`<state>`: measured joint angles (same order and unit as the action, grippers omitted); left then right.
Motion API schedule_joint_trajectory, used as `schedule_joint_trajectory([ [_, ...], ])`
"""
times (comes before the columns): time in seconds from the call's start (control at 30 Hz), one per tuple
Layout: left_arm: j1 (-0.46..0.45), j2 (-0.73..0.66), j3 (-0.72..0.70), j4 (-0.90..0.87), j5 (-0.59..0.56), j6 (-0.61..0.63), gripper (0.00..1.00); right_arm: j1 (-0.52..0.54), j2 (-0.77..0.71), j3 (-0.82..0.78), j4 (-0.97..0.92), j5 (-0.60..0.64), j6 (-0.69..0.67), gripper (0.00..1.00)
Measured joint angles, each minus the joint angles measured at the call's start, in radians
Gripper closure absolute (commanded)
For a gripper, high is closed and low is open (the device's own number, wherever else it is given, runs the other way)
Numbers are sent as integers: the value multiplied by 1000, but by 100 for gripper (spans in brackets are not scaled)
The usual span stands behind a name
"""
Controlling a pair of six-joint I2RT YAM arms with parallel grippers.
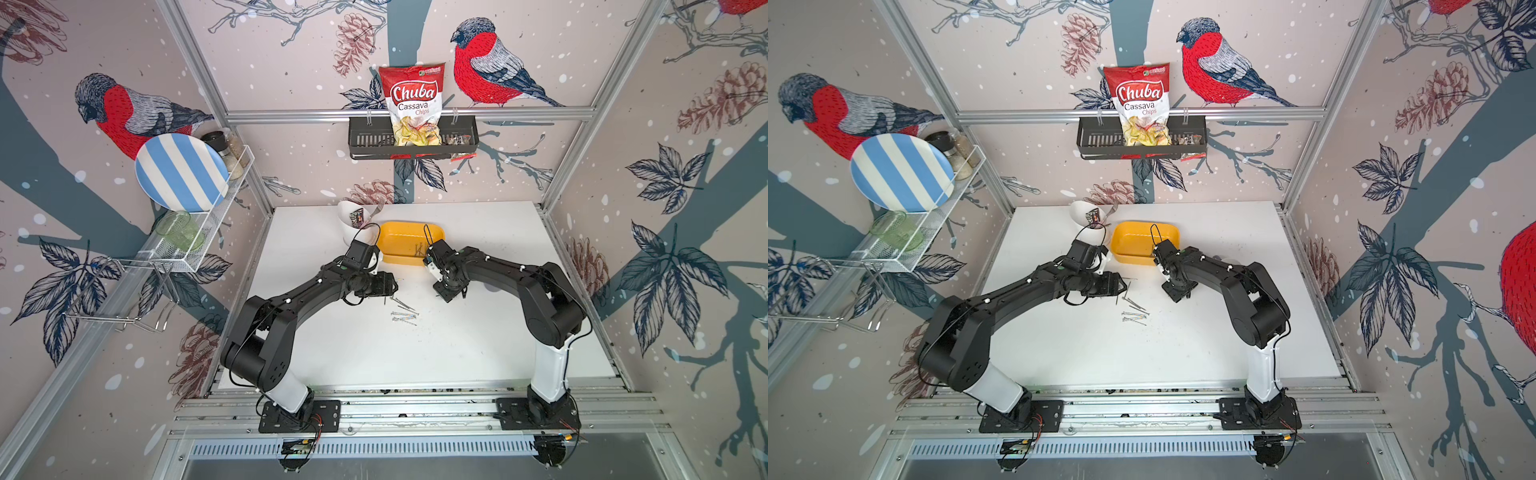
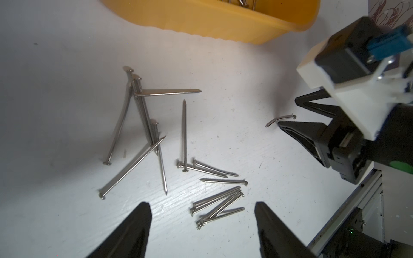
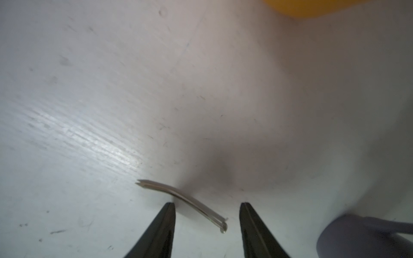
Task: Put the nails on the desktop into the storage box
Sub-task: Pick up the nail from the center of the board.
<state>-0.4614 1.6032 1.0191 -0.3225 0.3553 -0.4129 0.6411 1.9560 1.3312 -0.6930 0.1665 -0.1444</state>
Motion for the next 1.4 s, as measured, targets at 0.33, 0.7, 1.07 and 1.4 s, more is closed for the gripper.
schedule_joint_trajectory([
  [0.33,0,31,21,-4,0,2,25,-43,19,6,2,-63,41,48],
  [0.7,0,46,43,-5,0,10,25,-61,41,8,-5,-151,85,66],
  [1.07,-3,48,43,-4,0,6,24,20,65,25,-26,-50,143,86],
  [1.4,-13,39,42,-4,-13,-1,24,19,65,31,-33,-56,179,100],
])
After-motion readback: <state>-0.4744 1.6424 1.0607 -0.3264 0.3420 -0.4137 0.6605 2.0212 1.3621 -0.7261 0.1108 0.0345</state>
